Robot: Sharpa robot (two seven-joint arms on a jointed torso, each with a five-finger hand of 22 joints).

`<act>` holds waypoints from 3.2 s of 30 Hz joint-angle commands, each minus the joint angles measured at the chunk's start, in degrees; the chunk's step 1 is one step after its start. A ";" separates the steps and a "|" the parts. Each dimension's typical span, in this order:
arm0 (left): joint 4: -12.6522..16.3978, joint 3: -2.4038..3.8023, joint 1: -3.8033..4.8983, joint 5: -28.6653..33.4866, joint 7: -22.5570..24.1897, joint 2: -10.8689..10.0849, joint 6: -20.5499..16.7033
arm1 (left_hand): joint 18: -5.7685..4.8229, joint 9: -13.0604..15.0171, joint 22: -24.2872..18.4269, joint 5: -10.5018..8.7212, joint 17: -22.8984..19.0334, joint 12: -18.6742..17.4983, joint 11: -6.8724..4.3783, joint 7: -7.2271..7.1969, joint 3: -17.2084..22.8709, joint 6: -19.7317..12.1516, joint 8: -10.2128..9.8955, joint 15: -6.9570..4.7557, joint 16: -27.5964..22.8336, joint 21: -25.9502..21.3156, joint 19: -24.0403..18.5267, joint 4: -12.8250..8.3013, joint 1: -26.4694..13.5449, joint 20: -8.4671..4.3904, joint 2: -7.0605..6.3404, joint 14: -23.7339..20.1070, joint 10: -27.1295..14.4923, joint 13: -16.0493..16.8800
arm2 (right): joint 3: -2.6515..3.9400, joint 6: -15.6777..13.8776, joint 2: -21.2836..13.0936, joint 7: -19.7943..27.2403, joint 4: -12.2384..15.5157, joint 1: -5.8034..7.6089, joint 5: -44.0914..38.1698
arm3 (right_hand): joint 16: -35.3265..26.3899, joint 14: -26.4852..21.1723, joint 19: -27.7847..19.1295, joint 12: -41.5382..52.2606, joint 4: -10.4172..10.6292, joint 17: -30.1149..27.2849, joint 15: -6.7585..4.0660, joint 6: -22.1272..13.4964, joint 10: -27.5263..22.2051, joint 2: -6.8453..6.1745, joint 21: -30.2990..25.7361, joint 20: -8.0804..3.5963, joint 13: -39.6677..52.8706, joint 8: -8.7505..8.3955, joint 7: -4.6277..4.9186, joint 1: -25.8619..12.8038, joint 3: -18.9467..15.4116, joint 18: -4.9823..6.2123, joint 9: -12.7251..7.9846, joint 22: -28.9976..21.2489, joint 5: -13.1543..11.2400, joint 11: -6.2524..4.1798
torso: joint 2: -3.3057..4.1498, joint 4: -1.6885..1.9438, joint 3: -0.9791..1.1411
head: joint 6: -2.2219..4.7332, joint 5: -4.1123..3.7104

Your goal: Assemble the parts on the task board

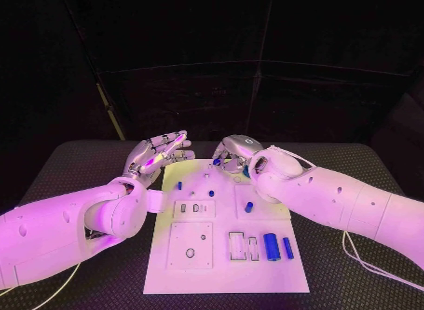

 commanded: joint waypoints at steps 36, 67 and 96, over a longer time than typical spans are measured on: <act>-0.37 0.06 0.26 -0.40 0.22 0.44 0.55 | 0.56 -0.09 -0.10 0.14 -0.16 -0.38 0.09 4.81 0.01 -0.18 -0.28 0.29 -0.35 0.30 0.40 -0.49 0.44 0.15 0.30 -0.03 -0.25 -0.07 | -0.57 3.80 4.40 1.27 -6.28 0.71 -2.85 | 0.20 0.66 0.27 -0.53 0.59 -0.23 -0.18 -0.21 -0.18 -0.88 0.48 0.11 0.01 -0.32 0.52 -0.12 0.75 -0.71 0.02 0.32 -0.27 0.39 | 0.56 0.34 -0.09 | -0.25 0.26; -0.41 0.06 0.31 -0.40 0.04 0.32 0.62 | 0.55 -0.09 -0.14 0.13 -0.20 -0.45 0.10 4.81 -0.02 -0.20 -0.34 0.31 -0.43 0.27 0.37 -0.57 0.46 0.16 0.35 -0.08 -0.29 -0.06 | -0.58 -1.11 3.59 0.57 -5.45 0.69 -2.80 | -5.17 -1.68 -4.87 -0.44 4.36 -9.18 1.82 -13.00 -12.19 -4.97 -3.43 2.07 -1.60 -2.10 2.34 -1.63 -2.10 0.60 -0.36 -6.69 -4.11 2.81 | 0.60 0.22 -0.09 | -0.12 0.33; -0.83 0.03 0.28 -0.40 -0.33 0.01 1.32 | 0.54 -0.08 -0.16 0.14 -0.23 -0.52 0.11 4.80 -0.05 -0.07 -0.38 0.33 -0.48 0.24 0.34 -0.62 0.47 0.17 0.38 -0.11 -0.33 -0.06 | -0.47 7.32 -17.27 -6.96 11.05 0.65 14.03 | 14.12 3.72 2.47 58.88 22.77 23.29 1.22 -14.66 -4.28 -7.22 4.78 1.55 47.65 0.28 2.44 5.20 -22.45 -1.72 -0.07 6.60 2.75 1.50 | 0.04 -0.85 0.36 | 0.47 0.69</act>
